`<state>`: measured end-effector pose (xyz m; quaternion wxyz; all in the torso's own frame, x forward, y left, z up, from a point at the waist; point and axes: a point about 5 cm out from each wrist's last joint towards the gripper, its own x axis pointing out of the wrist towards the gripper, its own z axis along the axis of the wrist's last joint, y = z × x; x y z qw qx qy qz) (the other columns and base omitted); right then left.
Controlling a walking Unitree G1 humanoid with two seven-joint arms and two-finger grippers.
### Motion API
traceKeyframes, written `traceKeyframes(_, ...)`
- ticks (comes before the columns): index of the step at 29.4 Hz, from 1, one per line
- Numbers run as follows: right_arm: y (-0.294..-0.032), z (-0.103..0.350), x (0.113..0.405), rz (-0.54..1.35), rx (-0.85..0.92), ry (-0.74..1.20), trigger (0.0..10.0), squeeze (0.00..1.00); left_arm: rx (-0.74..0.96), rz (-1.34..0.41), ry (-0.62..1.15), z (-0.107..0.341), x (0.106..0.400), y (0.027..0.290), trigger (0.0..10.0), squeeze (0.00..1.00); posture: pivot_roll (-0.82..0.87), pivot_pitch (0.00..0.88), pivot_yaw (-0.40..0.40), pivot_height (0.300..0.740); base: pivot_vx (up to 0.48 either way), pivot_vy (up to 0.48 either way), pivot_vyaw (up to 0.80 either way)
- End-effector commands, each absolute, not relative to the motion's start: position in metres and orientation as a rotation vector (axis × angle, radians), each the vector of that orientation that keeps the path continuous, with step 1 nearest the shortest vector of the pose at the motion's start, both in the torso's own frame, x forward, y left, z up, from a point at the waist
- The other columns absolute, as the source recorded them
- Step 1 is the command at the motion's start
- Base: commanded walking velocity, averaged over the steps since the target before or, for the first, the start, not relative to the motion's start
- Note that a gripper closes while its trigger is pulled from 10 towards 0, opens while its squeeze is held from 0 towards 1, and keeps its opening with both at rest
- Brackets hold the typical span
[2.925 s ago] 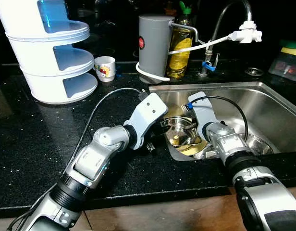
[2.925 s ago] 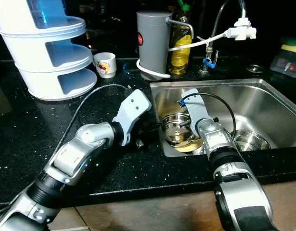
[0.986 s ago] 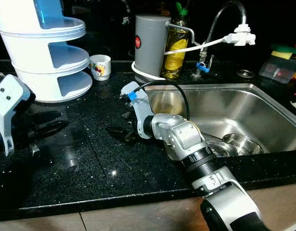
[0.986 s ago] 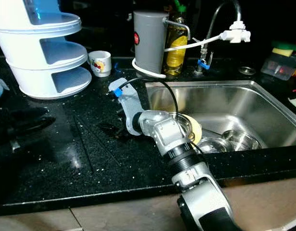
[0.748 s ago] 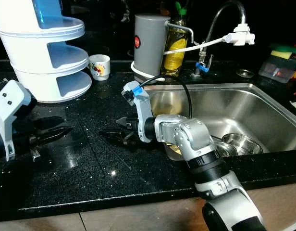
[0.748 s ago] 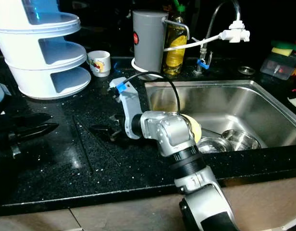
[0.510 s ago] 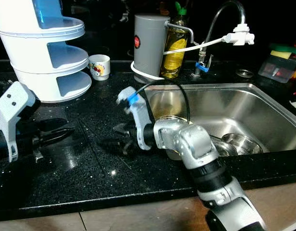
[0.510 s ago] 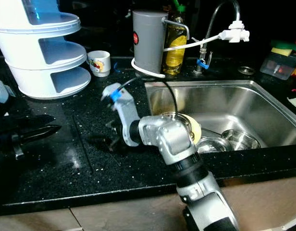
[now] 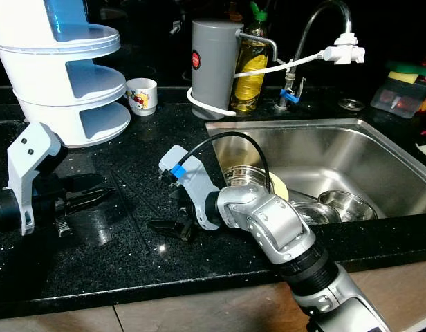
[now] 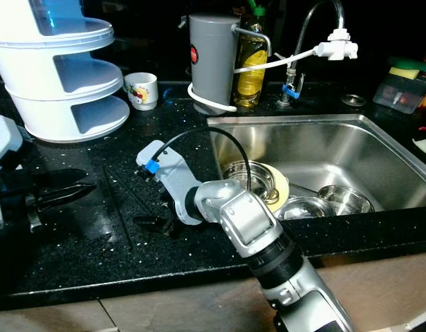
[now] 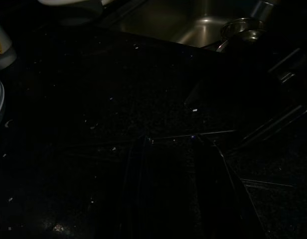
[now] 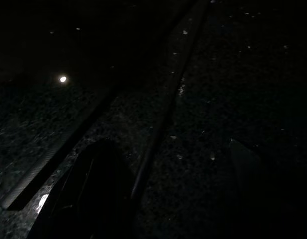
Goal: Kitchen organization
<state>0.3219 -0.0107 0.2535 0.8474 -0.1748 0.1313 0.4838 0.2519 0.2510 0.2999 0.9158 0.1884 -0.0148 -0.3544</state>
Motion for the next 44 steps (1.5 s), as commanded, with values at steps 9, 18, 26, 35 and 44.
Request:
traceKeyframes(9, -0.022, 0.219, 0.326, 0.968, -0.419, 0.438, 5.3, 0.00, 0.377, -0.782, -0.001, 0.296, 0.249, 0.244, 10.0, 0.00, 0.04, 0.156, -0.063, 0.740, 0.000, 0.000, 0.00)
traceKeyframes(18, -0.025, 0.209, 0.327, 0.956, -0.402, 0.496, 0.0, 0.00, 0.393, -0.876, 0.102, 0.282, 0.237, 0.239, 10.0, 0.00, 0.05, 0.156, -0.062, 0.740, 0.000, 0.000, 0.00)
traceKeyframes(26, -0.027, 0.202, 0.327, 0.963, -0.398, 0.533, 0.0, 0.00, 0.409, -0.852, 0.118, 0.281, 0.237, 0.241, 10.0, 0.00, 0.05, 0.157, -0.064, 0.740, 0.000, 0.000, 0.00)
traceKeyframes(35, -0.029, 0.200, 0.328, 0.957, -0.404, 0.543, 0.0, 0.00, 0.412, -0.846, 0.126, 0.281, 0.236, 0.241, 10.0, 0.00, 0.05, 0.158, -0.065, 0.740, 0.000, 0.000, 0.00)
traceKeyframes(44, -0.032, 0.200, 0.332, 0.931, -0.407, 0.522, 0.0, 0.00, 0.413, -0.841, 0.134, 0.279, 0.237, 0.242, 10.0, 0.00, 0.04, 0.157, -0.066, 0.740, 0.000, 0.000, 0.00)
